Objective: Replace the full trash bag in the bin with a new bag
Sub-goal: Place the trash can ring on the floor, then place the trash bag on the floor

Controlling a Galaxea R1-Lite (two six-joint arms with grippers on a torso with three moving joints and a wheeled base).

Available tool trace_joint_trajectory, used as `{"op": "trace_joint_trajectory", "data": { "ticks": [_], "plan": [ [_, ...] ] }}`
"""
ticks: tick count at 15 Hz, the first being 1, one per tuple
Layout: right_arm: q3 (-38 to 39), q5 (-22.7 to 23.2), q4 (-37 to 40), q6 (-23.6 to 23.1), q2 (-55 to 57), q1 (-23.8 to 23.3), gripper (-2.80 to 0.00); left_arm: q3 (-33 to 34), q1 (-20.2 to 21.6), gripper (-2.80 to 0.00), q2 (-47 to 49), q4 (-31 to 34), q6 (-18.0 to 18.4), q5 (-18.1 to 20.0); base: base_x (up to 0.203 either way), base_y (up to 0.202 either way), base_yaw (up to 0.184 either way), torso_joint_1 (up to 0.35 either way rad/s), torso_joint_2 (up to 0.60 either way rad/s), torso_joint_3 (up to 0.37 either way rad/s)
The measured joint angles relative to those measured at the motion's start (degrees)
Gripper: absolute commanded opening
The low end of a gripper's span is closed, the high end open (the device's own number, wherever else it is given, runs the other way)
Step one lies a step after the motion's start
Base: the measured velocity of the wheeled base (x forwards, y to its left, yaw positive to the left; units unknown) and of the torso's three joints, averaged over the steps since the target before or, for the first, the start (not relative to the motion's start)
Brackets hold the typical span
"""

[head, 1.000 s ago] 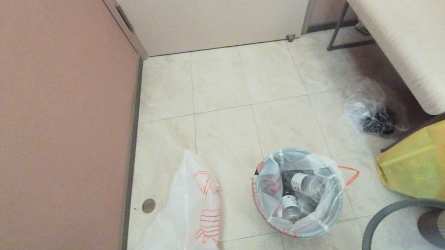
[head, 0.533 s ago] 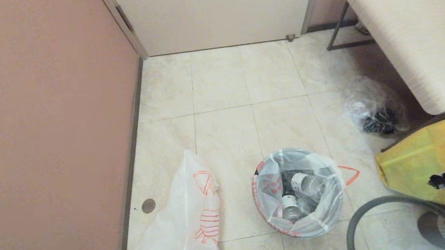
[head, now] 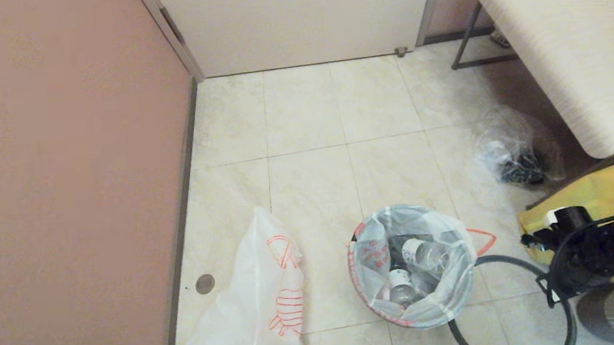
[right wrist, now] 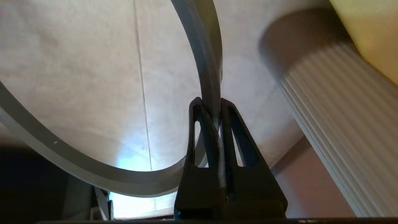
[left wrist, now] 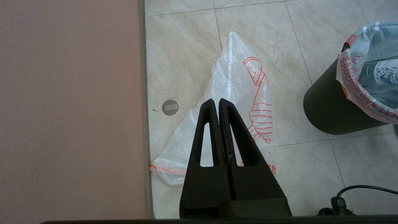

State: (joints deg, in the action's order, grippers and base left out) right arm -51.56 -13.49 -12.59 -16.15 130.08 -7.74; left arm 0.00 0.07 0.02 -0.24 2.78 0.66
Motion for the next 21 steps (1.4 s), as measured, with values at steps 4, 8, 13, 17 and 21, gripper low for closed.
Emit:
{"op": "trace_joint_trajectory", "data": {
  "ticks": [4, 8, 13, 17, 21],
  "plan": [
    [-0.73, -0.01, 1.02, 0.45, 2.53, 0.57, 0.0, 0.0, 0.0, -2.8, 0.0, 0.0, 0.02, -0.02, 0.0, 0.0, 0.0, 0.0, 0.0, 0.0],
    [3.06, 1.55, 1.09, 1.97, -4.25, 1.94, -2.8, 0.0, 0.0, -2.8, 0.0, 0.02, 0.02, 0.0, 0.0, 0.0, 0.0, 0.0, 0.0, 0.0],
    [2.24, 8.1, 1.0, 8.27, -13.11, 5.49, -2.8, 0.0, 0.0, -2.8, 0.0, 0.01, -0.02, -0.02, 0.0, 0.0, 0.0, 0.0, 0.0, 0.0],
    [-3.65, 14.52, 0.97, 12.58, -15.94, 8.24, 0.0, 0.0, 0.0, -2.8, 0.0, 0.0, 0.02, -0.02, 0.0, 0.0, 0.0, 0.0, 0.0, 0.0],
    [-7.62, 14.85, 0.97, 12.78, -13.98, 8.81, 0.0, 0.0, 0.0, -2.8, 0.0, 0.02, 0.02, -0.02, 0.0, 0.0, 0.0, 0.0, 0.0, 0.0]
  ]
}}
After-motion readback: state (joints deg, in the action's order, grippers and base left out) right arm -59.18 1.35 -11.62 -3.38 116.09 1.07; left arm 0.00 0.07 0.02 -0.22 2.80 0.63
